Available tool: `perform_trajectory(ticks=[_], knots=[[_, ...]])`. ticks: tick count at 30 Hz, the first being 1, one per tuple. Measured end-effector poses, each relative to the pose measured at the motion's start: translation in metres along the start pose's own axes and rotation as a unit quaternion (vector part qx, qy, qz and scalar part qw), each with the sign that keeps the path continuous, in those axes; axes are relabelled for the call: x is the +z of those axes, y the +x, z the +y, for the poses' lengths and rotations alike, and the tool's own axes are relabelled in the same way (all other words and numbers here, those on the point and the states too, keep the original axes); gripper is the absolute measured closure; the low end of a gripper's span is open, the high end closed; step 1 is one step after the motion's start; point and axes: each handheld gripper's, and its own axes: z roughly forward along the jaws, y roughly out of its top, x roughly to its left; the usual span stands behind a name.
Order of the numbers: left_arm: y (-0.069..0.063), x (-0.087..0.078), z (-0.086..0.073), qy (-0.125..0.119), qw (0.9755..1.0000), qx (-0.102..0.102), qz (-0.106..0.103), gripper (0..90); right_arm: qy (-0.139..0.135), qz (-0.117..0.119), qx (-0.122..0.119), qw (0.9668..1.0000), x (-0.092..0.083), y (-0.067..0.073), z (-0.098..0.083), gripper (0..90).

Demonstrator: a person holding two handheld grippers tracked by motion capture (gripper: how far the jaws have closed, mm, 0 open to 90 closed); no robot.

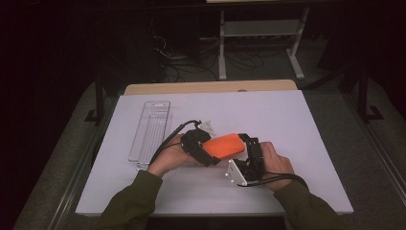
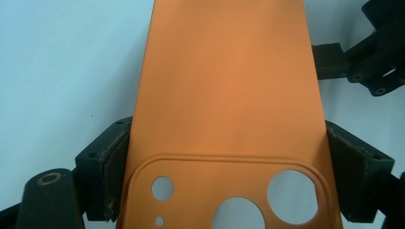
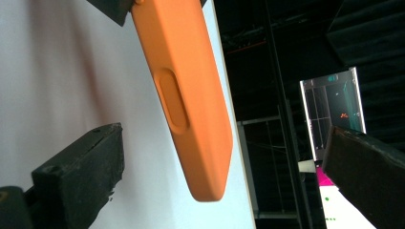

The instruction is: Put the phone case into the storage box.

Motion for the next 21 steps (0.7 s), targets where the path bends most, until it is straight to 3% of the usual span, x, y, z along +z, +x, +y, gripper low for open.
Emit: perform_trajectory(ticks=[4, 13, 15, 17, 19, 20, 21], knots=[[-0.001, 0.001, 0.000, -0.007, 1.0000, -0.003, -0.001, 15.2, 0.002, 0.010, 0.004, 0.9999, 0.001, 0.003, 0.004, 0.0], [-0.001, 0.003, 0.000, -0.006, 1.0000, 0.001, -0.001, 15.2, -0.008, -0.002, -0.002, 1.0000, 0.004, 0.008, 0.008, 0.0], [-0.001, 0.003, 0.000, -0.005, 1.0000, 0.001, -0.001, 15.2, -0.009, -0.011, -0.013, 0.9998, 0.004, 0.007, 0.010, 2.5], [-0.001, 0.002, 0.000, -0.004, 1.0000, 0.001, -0.001, 15.2, -0.010, -0.008, -0.007, 0.9999, 0.005, 0.009, 0.011, 3.6], [-0.001, 0.002, 0.001, -0.004, 1.0000, 0.001, 0.000, 15.2, -0.012, -0.012, -0.020, 0.9997, 0.006, 0.010, 0.012, 5.2], [-0.002, 0.002, 0.001, -0.004, 1.0000, 0.001, -0.001, 15.2, -0.017, -0.017, -0.041, 0.9989, 0.007, 0.008, 0.012, 5.5], [-0.002, 0.002, 0.001, -0.005, 1.0000, -0.001, 0.000, 15.2, -0.019, -0.019, -0.042, 0.9988, 0.007, 0.009, 0.012, 5.9]])
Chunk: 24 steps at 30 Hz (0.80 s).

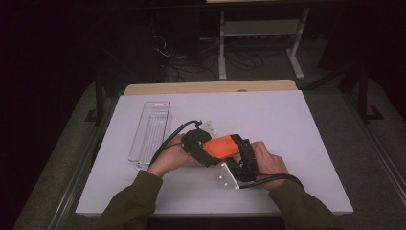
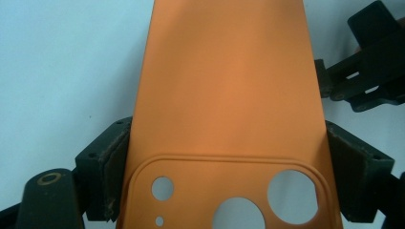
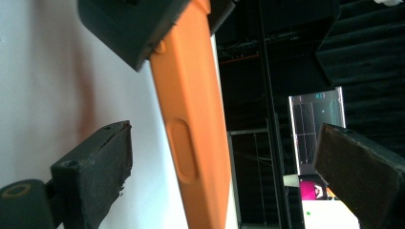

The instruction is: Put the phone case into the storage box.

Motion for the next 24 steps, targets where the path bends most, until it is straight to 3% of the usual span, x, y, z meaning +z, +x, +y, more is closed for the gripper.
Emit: perform_trajectory(ticks=[11, 14, 24], knots=[[-0.001, 0.000, 0.000, -0.001, 1.0000, -0.004, -0.001, 15.2, -0.003, -0.005, -0.019, 0.9998, -0.001, 0.006, 0.003, 15.9], [-0.001, 0.000, 0.000, -0.004, 1.0000, -0.009, -0.001, 15.2, 0.002, 0.003, -0.052, 0.9987, -0.001, 0.006, 0.005, 20.5], [-0.003, 0.000, 0.000, -0.004, 0.9999, -0.009, 0.000, 15.2, 0.003, 0.000, -0.074, 0.9972, -0.001, 0.011, 0.007, 32.0]])
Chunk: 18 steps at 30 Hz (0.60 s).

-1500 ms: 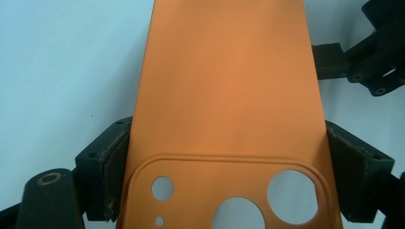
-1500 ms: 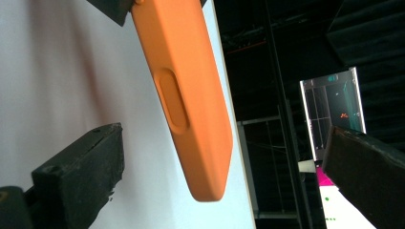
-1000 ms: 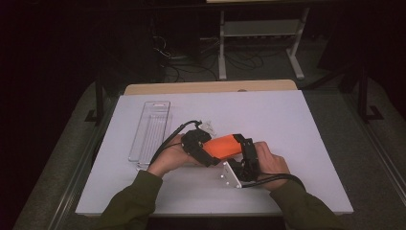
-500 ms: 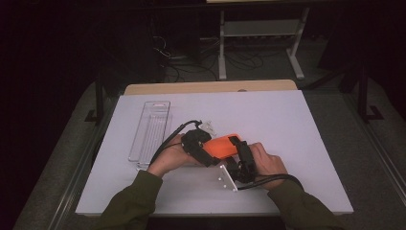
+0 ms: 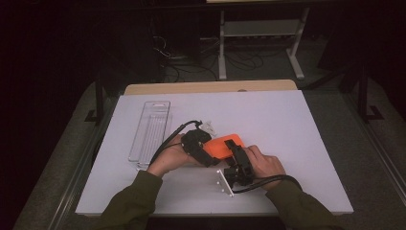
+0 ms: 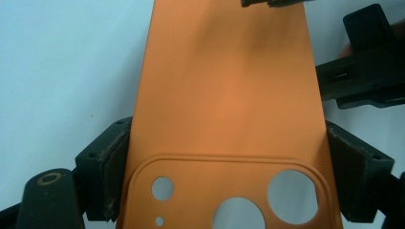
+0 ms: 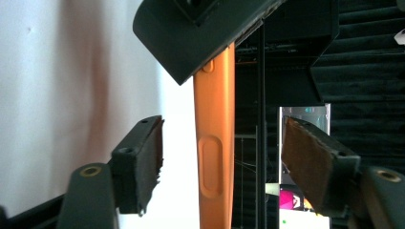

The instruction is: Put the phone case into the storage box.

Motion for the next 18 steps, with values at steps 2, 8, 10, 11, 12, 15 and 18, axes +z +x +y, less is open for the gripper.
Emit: perform_trajectory(ticks=[2, 8, 10, 11, 12, 15, 18], knots=[[-0.0001, 0.0001, 0.0002, -0.002, 1.0000, 0.001, 0.000, 15.2, -0.001, -0.003, -0.003, 1.0000, -0.0004, 0.0003, 0.0001, 34.3], [-0.0003, 0.0005, 0.0002, 0.002, 1.0000, 0.006, 0.001, 15.2, 0.002, -0.009, -0.006, 0.9999, -0.0005, 0.0008, 0.0008, 40.2], [-0.0005, 0.0003, 0.0003, 0.000, 1.0000, 0.005, 0.001, 15.2, 0.003, -0.010, -0.007, 0.9999, -0.0006, 0.0008, 0.0008, 41.8], [-0.0006, 0.0001, 0.0003, 0.000, 1.0000, 0.005, 0.001, 15.2, 0.003, -0.010, -0.007, 0.9999, -0.0008, 0.0007, 0.0009, 42.9], [-0.0003, -0.0002, 0.0003, 0.002, 1.0000, 0.006, 0.001, 15.2, 0.003, -0.009, -0.010, 0.9999, -0.0008, 0.0006, 0.0011, 43.6], [-0.0003, -0.0005, 0.0001, 0.002, 1.0000, 0.005, 0.001, 15.2, 0.005, -0.008, -0.014, 0.9999, -0.0008, 0.0018, 0.0021, 45.8], [-0.0003, -0.0004, 0.0000, 0.002, 1.0000, 0.005, 0.001, 15.2, 0.006, -0.013, -0.012, 0.9998, -0.0009, 0.0021, 0.0020, 47.6]])
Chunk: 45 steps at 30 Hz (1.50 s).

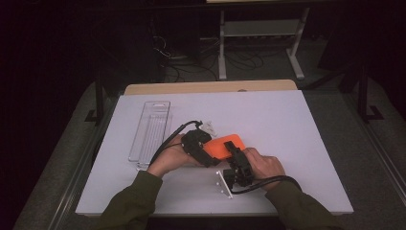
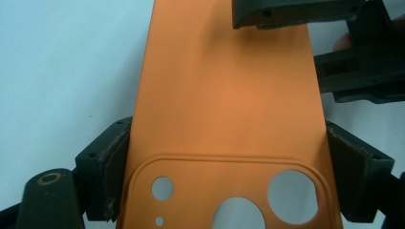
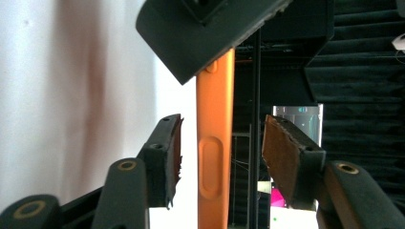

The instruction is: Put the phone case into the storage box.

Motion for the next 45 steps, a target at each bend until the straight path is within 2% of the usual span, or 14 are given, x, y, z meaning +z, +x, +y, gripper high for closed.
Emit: perform_trajectory(ticks=[5, 13, 18, 28, 35, 38, 45], knots=[[-0.0004, 0.0001, 0.0002, 0.001, 1.0000, 0.002, -0.001, 15.2, 0.000, -0.009, 0.004, 1.0000, -0.0004, -0.0001, -0.0009, 51.4], [0.0000, 0.0002, 0.0002, 0.003, 1.0000, 0.004, 0.000, 15.2, -0.003, 0.007, 0.001, 1.0000, -0.0008, 0.0013, 0.0004, 62.2], [-0.0002, -0.0006, 0.0006, 0.008, 0.9999, 0.008, 0.000, 15.2, -0.002, 0.006, -0.002, 1.0000, -0.0006, 0.0019, 0.0010, 67.7], [0.0008, -0.0015, -0.0001, 0.000, 1.0000, -0.001, 0.001, 15.2, -0.004, 0.006, -0.005, 1.0000, -0.0016, 0.0019, 0.0011, 72.7], [0.0014, -0.0031, 0.0006, -0.004, 1.0000, -0.005, -0.003, 15.2, -0.003, -0.009, -0.007, 0.9999, -0.0025, 0.0031, 0.0009, 77.2], [0.0015, -0.0031, 0.0007, -0.005, 0.9999, -0.010, -0.007, 15.0, -0.001, -0.012, -0.006, 0.9999, -0.0027, 0.0033, 0.0010, 79.7], [0.0015, -0.0037, 0.0013, -0.012, 0.9998, -0.009, -0.010, 14.6, -0.001, -0.015, -0.003, 0.9999, -0.0036, 0.0019, -0.0002, 81.9]])
